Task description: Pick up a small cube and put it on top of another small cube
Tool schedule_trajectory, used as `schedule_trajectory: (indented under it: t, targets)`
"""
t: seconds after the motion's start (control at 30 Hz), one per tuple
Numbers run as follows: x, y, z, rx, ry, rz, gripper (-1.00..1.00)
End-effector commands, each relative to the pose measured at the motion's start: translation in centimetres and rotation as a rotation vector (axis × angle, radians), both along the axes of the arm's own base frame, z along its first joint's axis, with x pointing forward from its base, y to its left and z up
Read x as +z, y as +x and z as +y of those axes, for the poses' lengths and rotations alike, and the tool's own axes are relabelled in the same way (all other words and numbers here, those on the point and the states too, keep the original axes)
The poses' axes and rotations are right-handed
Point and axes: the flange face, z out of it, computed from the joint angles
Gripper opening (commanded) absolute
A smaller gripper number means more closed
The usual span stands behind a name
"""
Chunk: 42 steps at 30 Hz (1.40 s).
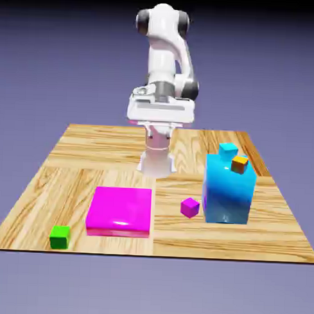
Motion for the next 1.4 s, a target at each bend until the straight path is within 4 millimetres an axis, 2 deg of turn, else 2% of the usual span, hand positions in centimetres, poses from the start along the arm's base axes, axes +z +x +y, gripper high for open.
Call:
schedule_trajectory:
  t: [0.0, 0.13, 0.27, 0.43, 0.6, 0.63, 0.8, 0.83, 0.87, 0.9, 1.07, 1.13, 1.27, 1.37]
  targets:
    - [-1.5, 0.5, 0.1, -0.033, 0.029, 0.063, 0.00]
    - [-7.7, 1.6, 0.6, -0.174, 0.145, 0.314, 0.00]
    - [-13.9, 1.5, 1.7, -0.321, 0.260, 0.569, 0.00]
    - [-21.1, 0.1, 3.8, -0.510, 0.397, 0.896, 0.00]
    - [-27.0, -2.6, 7.0, -0.693, 0.526, 1.236, 0.00]
    - [-27.0, -2.6, 7.0, -0.693, 0.526, 1.237, 0.00]
    - [-32.6, -4.3, 8.8, -0.693, 0.527, 1.237, 0.00]
    - [-33.1, -4.5, 9.0, -0.693, 0.526, 1.237, 0.00]
    - [-33.1, -4.5, 9.0, -0.693, 0.526, 1.237, -1.00]
    - [-33.1, -4.5, 9.0, -0.693, 0.526, 1.237, -1.00]
    - [-27.5, -2.7, 7.2, -0.693, 0.527, 1.237, -1.00]
    - [-26.1, -0.7, 6.0, -0.702, 0.581, 1.184, -1.00]
    - [-25.3, 3.5, -0.4, -1.085, 0.846, 1.040, -1.00]
    - [-24.6, 5.7, -6.0, -1.370, 1.042, 0.909, -1.00]
